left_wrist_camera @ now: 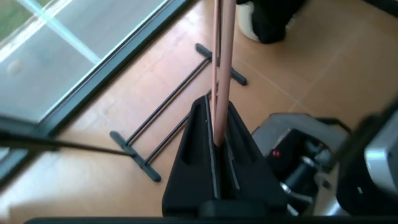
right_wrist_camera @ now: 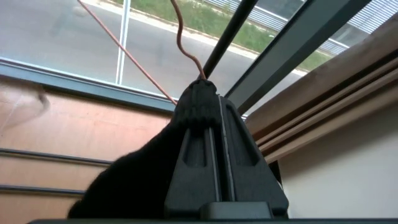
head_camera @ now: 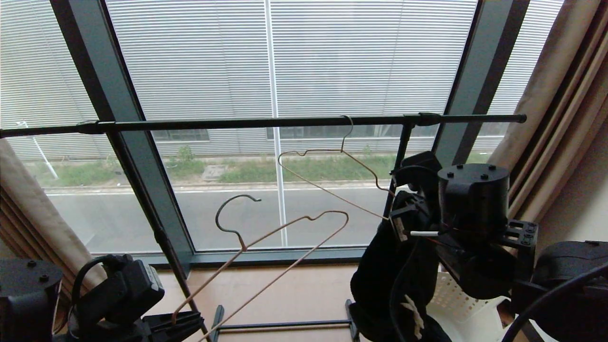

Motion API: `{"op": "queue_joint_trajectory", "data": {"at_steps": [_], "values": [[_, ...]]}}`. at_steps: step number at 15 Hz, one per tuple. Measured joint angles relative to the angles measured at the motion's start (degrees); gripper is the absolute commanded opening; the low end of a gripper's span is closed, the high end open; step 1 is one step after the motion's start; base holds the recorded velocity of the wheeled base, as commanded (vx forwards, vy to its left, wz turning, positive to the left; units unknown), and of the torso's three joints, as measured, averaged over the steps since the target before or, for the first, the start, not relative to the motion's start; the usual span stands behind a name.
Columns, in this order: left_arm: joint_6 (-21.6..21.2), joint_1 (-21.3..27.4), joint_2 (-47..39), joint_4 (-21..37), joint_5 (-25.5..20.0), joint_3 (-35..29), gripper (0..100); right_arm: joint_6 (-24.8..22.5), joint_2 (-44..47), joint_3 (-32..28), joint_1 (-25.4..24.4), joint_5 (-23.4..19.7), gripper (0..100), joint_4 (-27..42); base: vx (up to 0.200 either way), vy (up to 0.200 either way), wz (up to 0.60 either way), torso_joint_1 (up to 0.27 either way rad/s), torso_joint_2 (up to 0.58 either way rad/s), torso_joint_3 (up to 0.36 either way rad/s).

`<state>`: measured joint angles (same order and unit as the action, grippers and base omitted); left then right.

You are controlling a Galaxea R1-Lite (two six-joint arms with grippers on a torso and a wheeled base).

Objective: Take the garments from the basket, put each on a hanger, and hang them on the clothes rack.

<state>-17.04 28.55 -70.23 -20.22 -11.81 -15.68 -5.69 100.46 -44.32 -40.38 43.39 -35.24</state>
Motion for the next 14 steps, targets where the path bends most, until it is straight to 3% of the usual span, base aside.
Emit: {"op": "queue_joint_trajectory", "data": {"at_steps": [6, 14], "values": [[0.05, 5.51, -2.34, 0.0, 0.1, -2.38, 0, 0.01, 0.94, -1.38, -0.17, 0.1, 0, -0.06, 0.0, 0.0, 0.0, 0.0, 0.0, 0.0], [0.46, 6.42, -8.24, -1.34, 0.18, -6.25, 0, 0.0, 1.63, -2.28, -3.72, 3.08, 0, -0.04, 0.0, 0.0, 0.0, 0.0, 0.0, 0.0]]}}
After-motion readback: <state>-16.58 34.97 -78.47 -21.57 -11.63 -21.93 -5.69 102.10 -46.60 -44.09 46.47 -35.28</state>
